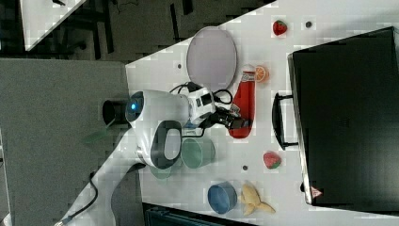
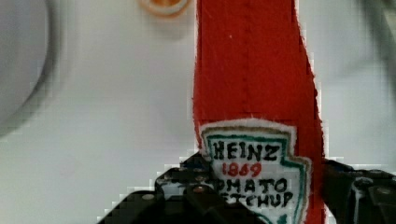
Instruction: Pick ketchup from strainer and place it on the table
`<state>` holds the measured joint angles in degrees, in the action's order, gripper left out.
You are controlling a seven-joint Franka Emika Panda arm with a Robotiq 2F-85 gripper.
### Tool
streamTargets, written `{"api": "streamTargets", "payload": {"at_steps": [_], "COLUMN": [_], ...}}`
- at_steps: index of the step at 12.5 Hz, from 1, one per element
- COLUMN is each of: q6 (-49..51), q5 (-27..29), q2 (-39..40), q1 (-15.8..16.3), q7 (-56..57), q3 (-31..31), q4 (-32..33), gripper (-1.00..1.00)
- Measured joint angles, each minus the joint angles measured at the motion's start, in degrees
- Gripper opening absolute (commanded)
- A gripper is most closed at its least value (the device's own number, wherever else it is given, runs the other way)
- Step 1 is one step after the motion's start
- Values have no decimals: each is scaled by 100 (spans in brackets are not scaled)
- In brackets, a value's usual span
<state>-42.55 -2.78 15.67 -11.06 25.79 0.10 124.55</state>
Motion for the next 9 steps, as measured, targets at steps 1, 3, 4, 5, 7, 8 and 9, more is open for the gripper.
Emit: {"api": "streamTargets", "payload": {"at_steps": [1,3,4,5,7,8,9], "q6": [-179,-336,-439,-568,-641,-646,-629], "q5": [7,12,15,-1,-35,-40,-20], "q2": [35,159,229,316,432,413,350], "q1": [49,199,284,306,382,383,394], "q7": [0,0,0,0,1,1,1], "q3": [113,278,322,402,445,473,472], "q4": [201,380,448,492,504,504,481], "gripper": [21,47,69,91,100,100,100]}}
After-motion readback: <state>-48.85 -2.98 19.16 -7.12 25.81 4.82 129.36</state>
